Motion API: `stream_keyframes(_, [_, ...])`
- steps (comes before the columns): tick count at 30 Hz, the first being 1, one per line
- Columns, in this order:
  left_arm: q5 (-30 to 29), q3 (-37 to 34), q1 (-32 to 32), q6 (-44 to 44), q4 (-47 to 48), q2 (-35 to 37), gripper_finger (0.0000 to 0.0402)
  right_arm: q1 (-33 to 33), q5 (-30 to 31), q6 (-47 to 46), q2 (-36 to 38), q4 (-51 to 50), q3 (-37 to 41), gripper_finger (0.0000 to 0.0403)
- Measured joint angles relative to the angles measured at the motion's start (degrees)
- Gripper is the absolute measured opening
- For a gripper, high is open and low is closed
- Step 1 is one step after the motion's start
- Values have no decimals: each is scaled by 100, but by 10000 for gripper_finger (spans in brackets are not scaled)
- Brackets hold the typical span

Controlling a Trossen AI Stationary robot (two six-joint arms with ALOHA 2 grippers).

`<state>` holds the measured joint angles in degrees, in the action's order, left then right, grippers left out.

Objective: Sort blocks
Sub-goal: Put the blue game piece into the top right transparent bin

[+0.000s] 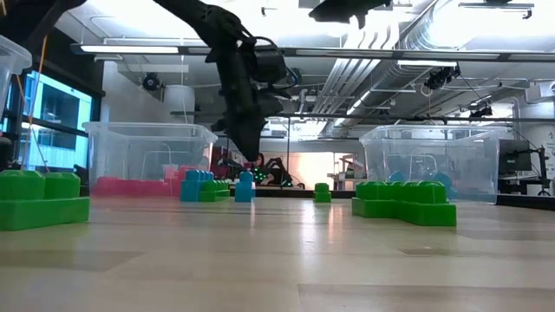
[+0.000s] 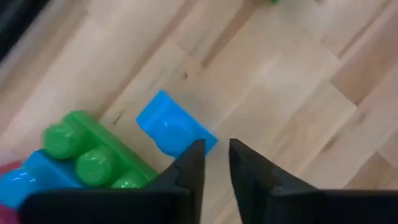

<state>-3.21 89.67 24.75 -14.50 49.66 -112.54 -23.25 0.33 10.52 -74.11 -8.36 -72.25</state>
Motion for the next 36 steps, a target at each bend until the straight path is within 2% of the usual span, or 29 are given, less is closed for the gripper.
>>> stream_keyframes(6, [-481, 4, -11, -388, -91, 19, 142, -124, 14, -2, -2, -226, 0, 66])
stream_keyframes(10, [-759, 4, 0, -952, -137, -18, 191, -187, 12, -39, -4, -352, 0, 66])
stream_keyframes(14, [-725, 2, 15, -1304, -166, -141, 222, -189, 12, -50, -5, -461, 0, 66])
stream_keyframes(18, [-611, 2, 15, -1476, -203, -282, 233, -189, 12, -59, -7, -584, 0, 66])
stream_keyframes(36, [-591, 0, 7, -1791, -245, -543, 234, -189, 10, -63, -9, -991, 0, 66])
